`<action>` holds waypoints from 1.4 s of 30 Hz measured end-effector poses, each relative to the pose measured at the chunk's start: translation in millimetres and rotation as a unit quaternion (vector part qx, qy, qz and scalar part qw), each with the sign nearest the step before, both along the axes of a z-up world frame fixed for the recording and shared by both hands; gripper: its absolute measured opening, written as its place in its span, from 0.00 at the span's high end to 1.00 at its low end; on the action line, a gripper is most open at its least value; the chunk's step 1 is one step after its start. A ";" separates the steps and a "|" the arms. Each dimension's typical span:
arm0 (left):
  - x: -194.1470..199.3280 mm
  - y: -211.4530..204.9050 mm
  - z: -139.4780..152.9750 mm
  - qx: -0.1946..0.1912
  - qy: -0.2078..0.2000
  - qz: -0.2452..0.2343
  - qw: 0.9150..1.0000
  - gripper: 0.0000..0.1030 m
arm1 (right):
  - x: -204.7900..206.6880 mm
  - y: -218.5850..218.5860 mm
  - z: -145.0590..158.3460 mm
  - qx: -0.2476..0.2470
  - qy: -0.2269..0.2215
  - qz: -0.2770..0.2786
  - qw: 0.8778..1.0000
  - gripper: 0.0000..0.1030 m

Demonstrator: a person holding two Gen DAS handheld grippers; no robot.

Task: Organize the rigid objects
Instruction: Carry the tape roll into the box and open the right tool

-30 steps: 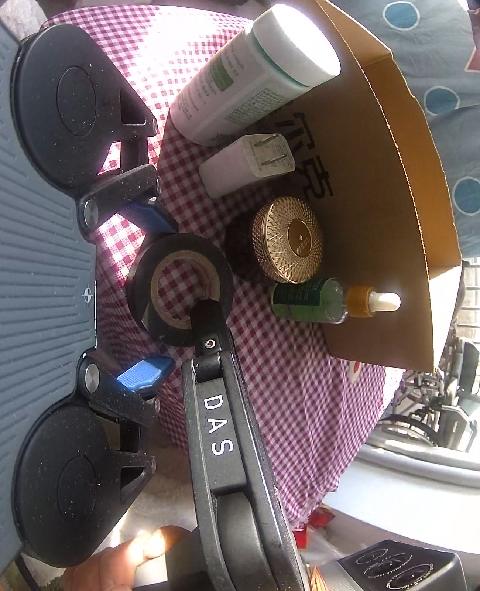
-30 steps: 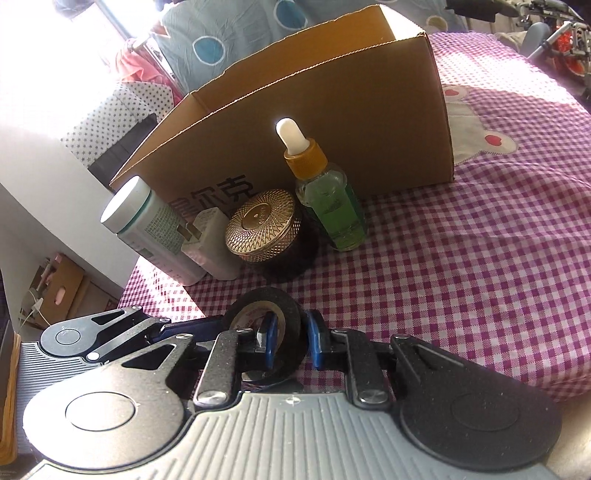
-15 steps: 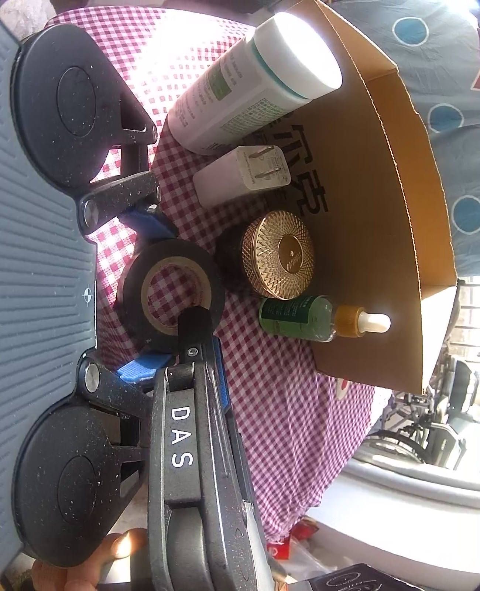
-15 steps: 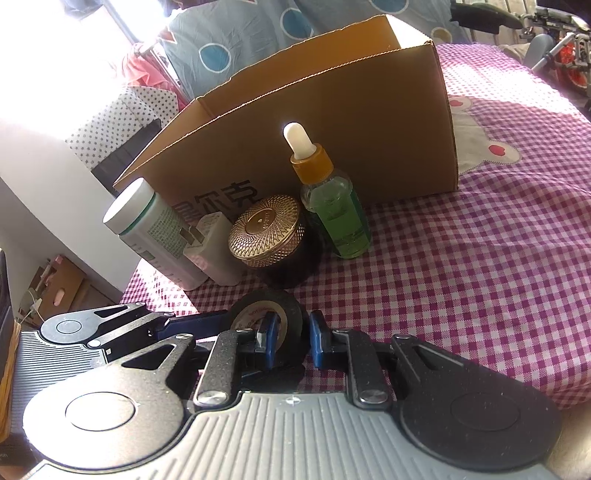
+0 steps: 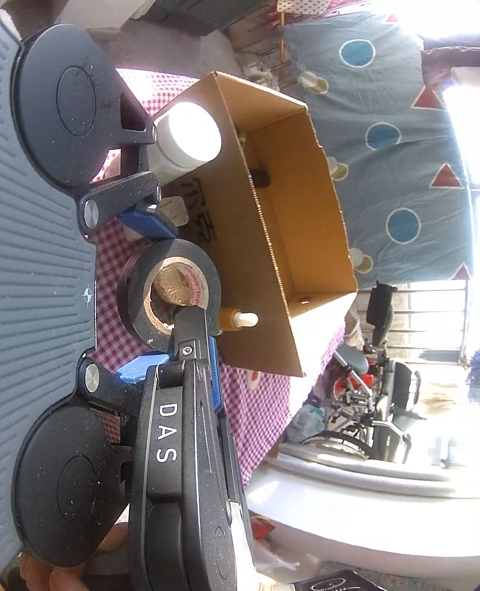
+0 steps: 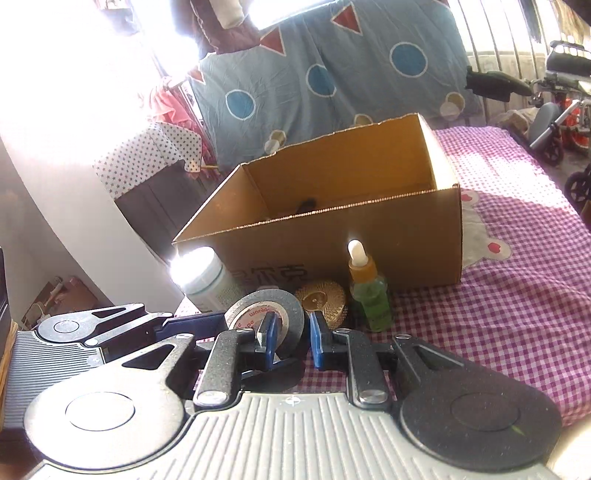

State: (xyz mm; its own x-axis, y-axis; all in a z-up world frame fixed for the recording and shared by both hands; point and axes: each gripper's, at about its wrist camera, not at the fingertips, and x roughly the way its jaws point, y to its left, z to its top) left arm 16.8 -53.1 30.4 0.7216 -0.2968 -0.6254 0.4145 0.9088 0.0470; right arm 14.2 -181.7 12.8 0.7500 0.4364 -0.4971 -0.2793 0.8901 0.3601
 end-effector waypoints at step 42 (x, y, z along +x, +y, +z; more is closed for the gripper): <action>298.1 64.0 -47.1 -0.013 0.327 0.094 0.940 0.36 | 379.1 50.1 -67.1 -0.060 0.317 0.109 0.940 0.78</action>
